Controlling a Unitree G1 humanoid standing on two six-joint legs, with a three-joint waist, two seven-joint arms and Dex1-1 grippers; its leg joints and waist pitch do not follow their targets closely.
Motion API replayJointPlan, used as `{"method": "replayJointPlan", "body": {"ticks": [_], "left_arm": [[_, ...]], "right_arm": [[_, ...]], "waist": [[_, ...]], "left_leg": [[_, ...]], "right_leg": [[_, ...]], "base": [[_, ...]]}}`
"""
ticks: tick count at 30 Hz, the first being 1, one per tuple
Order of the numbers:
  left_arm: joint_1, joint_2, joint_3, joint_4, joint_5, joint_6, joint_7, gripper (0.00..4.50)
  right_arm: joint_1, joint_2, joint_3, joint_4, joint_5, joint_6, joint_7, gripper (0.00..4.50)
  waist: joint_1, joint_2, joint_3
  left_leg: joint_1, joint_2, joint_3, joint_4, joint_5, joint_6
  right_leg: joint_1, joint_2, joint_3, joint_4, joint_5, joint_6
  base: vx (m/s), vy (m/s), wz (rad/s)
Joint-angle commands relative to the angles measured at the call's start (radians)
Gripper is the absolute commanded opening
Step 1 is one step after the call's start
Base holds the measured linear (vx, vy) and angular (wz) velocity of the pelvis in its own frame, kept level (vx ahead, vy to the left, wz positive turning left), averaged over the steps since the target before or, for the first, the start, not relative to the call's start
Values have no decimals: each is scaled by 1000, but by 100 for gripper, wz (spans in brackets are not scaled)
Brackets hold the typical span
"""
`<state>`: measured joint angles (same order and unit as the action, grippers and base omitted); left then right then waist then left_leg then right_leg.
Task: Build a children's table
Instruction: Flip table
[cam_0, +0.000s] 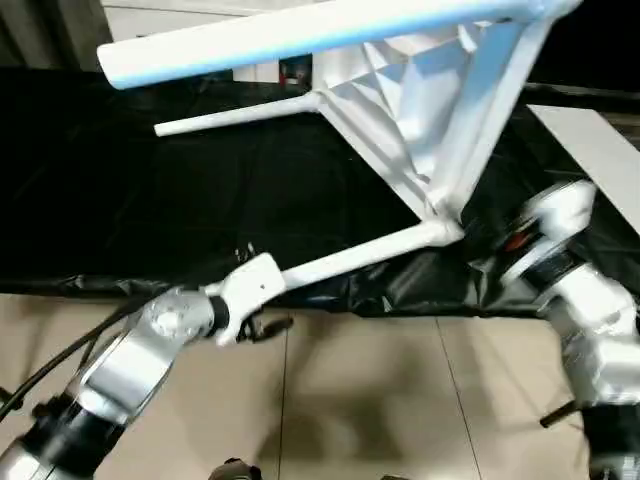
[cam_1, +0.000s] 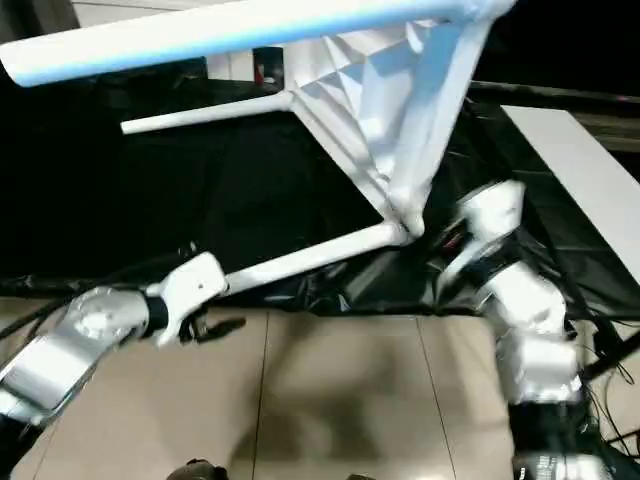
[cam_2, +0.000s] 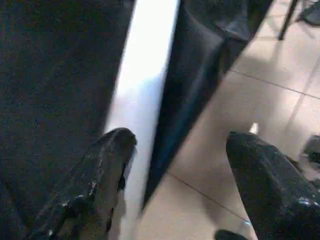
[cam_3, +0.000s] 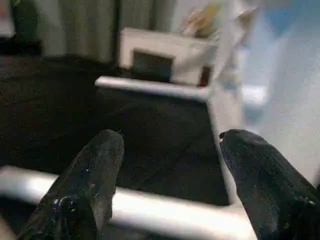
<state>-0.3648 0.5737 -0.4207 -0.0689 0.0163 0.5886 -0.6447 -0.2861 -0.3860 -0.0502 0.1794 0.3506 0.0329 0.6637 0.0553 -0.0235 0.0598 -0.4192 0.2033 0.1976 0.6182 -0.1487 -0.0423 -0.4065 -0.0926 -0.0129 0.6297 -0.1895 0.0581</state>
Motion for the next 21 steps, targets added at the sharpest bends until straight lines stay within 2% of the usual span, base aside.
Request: {"method": "replayJointPlan", "body": {"ticks": [1,2,3,4,5,6,7,8,9,10,11,13,14,15,16,18,20,21], "left_arm": [[-13,-7,-16,27,26,-19,14,350],[-13,-7,-16,27,26,-19,14,350],[-42,-39,-15,96,95,-87,106,350],[-53,-53,-9,119,119,-109,149,350],[-53,-53,-9,119,119,-109,149,350],[-69,-80,17,138,162,-181,261,350],[-69,-103,48,130,169,-208,327,350],[-69,-103,48,130,169,-208,327,350],[-59,-169,142,111,161,-259,481,350],[-50,-207,196,97,145,-273,546,350],[-31,-253,267,66,102,-255,587,350],[15,-336,387,-6,3,-209,611,350],[15,-336,387,-6,3,-209,611,350],[59,-386,443,-63,-51,-199,610,350],[87,-398,450,-99,-61,-176,600,350],[147,-415,446,-168,-98,-197,585,350],[186,-405,424,-207,-85,-199,588,350],[214,-414,415,-209,-73,-244,610,350]], "right_arm": [[-1,-8,8,-32,-14,22,8,344],[-1,-8,8,-32,-14,22,8,344],[-3,-1,30,-29,-40,31,-3,344],[-2,1,36,-29,-48,31,-7,344],[-2,1,36,-29,-48,31,-7,344],[-3,6,40,-28,-60,35,-26,344],[-2,12,40,-30,-60,38,-37,344],[-2,12,40,-30,-60,38,-37,344],[1,21,38,-35,-66,48,-65,344],[3,26,37,-37,-71,53,-79,344],[6,32,36,-39,-78,56,-98,344],[18,50,32,-48,-99,54,-148,344],[18,50,32,-48,-99,54,-148,344],[31,75,23,-69,-84,97,-178,344],[41,89,23,-88,-79,127,-200,344],[63,114,28,-122,-79,167,-232,344],[87,132,38,-143,-72,174,-240,344],[110,142,67,-146,-105,146,-251,344]], "waist": [[-3,-1,-60],[-3,0,-60],[-6,1,-59],[-8,2,-57],[-5,2,-61],[-7,1,-59],[-10,1,-59],[-9,3,-62],[-11,6,-61],[-12,6,-61],[-11,4,-62],[-17,-2,-59],[-24,-5,-58],[-28,0,-56],[-31,0,-55],[-32,6,-55],[-35,13,-55],[-30,12,-50]], "left_leg": [[46,14,-29,-97,-525,-88],[46,14,-30,-97,-527,-89],[48,14,-31,-98,-545,-90],[49,13,-32,-97,-559,-92],[55,13,-32,-94,-568,-96],[53,13,-35,-94,-576,-95],[50,13,-37,-96,-579,-96],[48,16,-39,-101,-572,-95],[47,18,-39,-104,-575,-94],[46,18,-40,-104,-575,-96],[52,18,-38,-104,-583,-93],[51,13,-37,-102,-595,-83],[49,11,-37,-101,-593,-75],[46,10,-40,-104,-604,-75],[46,10,-42,-105,-609,-77],[45,12,-48,-110,-632,-84],[48,16,-58,-121,-680,-91],[58,17,-57,-121,-718,-95]], "right_leg": [[1,-27,6,-108,-508,-121],[1,-28,6,-108,-515,-119],[-3,-26,4,-111,-529,-114],[-5,-25,2,-113,-536,-109],[-7,-27,2,-116,-545,-105],[-6,-28,0,-119,-550,-104],[-3,-28,-3,-118,-547,-103],[2,-28,-4,-113,-514,-109],[4,-25,-5,-111,-479,-122],[7,-23,-8,-111,-459,-128],[4,-23,-8,-112,-447,-135],[4,-24,-13,-122,-476,-134],[5,-25,-14,-127,-499,-124],[7,-24,-17,-129,-524,-108],[8,-22,-19,-132,-526,-103],[9,-22,-22,-135,-524,-94],[15,-20,-33,-137,-470,-101],[4,-17,-38,-146,-481,-97]], "base": [[0,0,0],[0,0,0],[0,0,0],[0,0,0],[0,0,0],[0,0,0],[0,0,0],[0,0,0],[0,0,0],[0,0,0],[0,0,0],[0,0,0],[0,0,0],[0,0,0],[-9,23,-18],[-10,20,-18],[0,0,0],[0,0,0]]}}
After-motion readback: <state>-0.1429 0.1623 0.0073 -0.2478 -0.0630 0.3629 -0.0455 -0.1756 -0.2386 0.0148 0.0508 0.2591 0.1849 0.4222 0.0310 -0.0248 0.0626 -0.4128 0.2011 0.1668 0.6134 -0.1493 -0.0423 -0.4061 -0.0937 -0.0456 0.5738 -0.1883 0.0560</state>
